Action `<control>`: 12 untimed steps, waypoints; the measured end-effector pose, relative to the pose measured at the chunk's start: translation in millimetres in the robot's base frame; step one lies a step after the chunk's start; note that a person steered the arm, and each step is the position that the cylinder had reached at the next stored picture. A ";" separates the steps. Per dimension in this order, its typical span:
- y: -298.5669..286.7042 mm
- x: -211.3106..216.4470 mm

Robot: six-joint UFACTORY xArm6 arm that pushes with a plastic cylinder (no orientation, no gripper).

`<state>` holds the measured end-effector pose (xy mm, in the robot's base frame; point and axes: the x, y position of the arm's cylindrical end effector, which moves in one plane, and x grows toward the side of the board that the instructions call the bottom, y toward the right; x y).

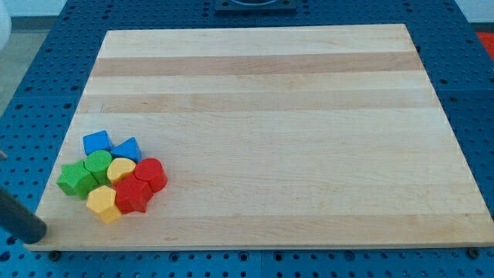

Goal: Place the blue cube slightly upwards

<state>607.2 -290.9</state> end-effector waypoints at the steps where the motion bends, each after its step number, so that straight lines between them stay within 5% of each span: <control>1: -0.2 -52.2; 12: 39.7 -86.2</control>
<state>521.0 -251.2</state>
